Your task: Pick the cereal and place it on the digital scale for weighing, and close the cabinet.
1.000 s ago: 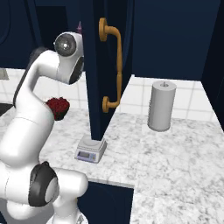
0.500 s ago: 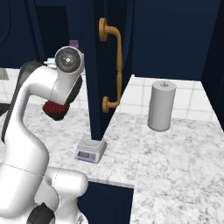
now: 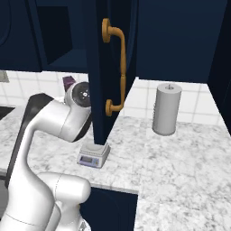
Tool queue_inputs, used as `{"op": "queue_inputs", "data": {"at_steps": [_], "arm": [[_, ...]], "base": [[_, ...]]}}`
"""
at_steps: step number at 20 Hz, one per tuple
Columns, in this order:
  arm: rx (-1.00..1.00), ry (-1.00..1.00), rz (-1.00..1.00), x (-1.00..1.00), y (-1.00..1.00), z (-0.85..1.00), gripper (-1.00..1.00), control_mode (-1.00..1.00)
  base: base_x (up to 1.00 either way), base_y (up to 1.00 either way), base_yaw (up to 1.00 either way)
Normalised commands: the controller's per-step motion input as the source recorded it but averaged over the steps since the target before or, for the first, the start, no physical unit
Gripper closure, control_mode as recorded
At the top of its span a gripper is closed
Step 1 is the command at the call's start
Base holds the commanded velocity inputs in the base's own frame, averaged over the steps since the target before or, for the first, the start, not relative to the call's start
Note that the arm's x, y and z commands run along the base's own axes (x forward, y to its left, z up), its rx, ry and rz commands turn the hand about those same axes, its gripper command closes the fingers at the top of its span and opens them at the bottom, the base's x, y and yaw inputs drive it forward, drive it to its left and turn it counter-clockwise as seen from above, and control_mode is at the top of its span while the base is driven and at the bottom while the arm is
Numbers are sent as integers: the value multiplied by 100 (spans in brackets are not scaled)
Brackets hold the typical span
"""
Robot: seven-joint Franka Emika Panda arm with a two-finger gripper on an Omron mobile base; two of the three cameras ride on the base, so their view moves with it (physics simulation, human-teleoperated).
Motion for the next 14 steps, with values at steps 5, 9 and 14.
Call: {"op": "queue_inputs", "data": {"at_steps": [5, 9, 14], "arm": [[-4, -9, 0, 59, 39, -89, 100, -100], [-10, 0, 0, 62, 8, -65, 100, -100], [0, 0, 0, 67, -8, -51, 100, -100]], "base": [[0, 0, 0], [0, 0, 0], [0, 0, 0]]}}
